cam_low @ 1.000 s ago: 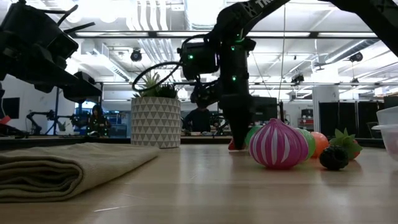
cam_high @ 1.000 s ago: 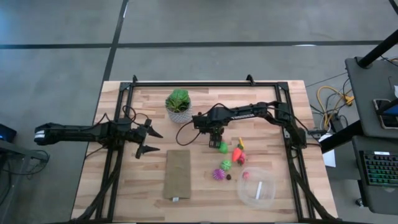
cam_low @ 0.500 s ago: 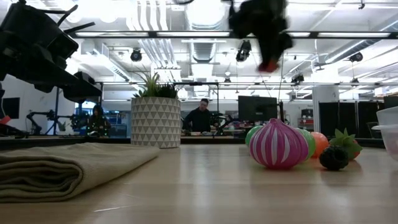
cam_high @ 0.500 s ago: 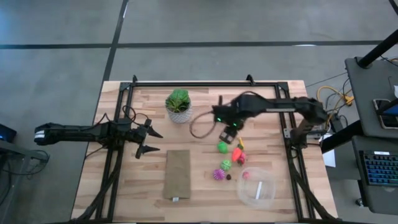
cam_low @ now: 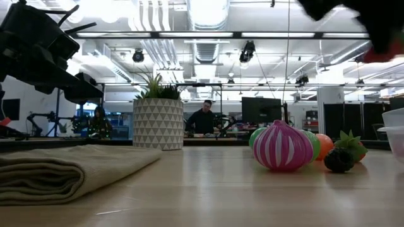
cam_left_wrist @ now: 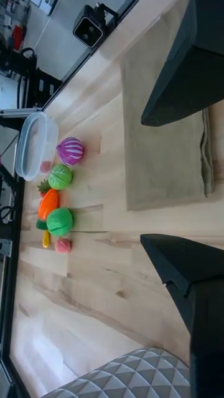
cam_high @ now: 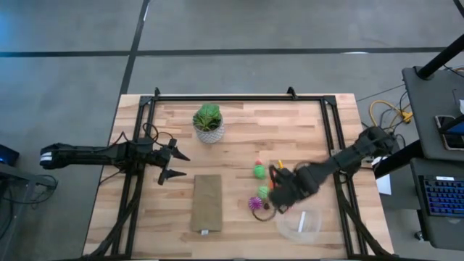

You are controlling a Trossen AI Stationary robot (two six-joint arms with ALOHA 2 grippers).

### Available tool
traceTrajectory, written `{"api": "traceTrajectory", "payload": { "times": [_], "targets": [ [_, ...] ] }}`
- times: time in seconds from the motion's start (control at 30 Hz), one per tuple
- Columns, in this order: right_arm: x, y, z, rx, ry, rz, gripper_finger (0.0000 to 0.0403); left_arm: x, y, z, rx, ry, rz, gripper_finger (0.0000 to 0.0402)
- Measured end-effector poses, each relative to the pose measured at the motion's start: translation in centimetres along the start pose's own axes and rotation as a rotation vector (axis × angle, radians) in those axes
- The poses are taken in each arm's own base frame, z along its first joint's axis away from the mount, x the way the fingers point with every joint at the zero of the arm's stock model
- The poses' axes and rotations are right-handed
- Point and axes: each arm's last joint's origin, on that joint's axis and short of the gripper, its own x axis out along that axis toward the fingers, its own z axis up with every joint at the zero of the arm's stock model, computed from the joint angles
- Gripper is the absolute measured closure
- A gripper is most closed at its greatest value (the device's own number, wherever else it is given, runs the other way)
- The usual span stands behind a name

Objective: Pick and placing Produce into tupperware
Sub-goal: Put the top strawberry into the transparent container

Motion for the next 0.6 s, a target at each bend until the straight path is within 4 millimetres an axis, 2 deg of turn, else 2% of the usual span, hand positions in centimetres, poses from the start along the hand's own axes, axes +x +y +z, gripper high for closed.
{"api": "traceTrajectory", "payload": {
  "times": [0.13,0.23,0.43,0.6],
  "targets": [
    [1.1,0.3,-2.7,0.080,0.030,0.005,0.0259,0.0,0.0,0.0,0.000,0.001,0.000,0.0118],
    [2.1,0.6,-3.8,0.109,0.056,0.026,0.0259,0.0,0.0,0.0,0.000,0.000,0.000,0.0118],
    [4.6,0.1,-4.1,0.159,0.123,0.012,0.0251,0.0,0.0,-0.2,-0.001,0.005,0.001,0.0118],
    [6.1,-0.6,-4.1,0.188,0.125,-0.022,0.0208,0.1,0.1,-0.6,-0.004,0.016,0.001,0.0118]
  ]
}}
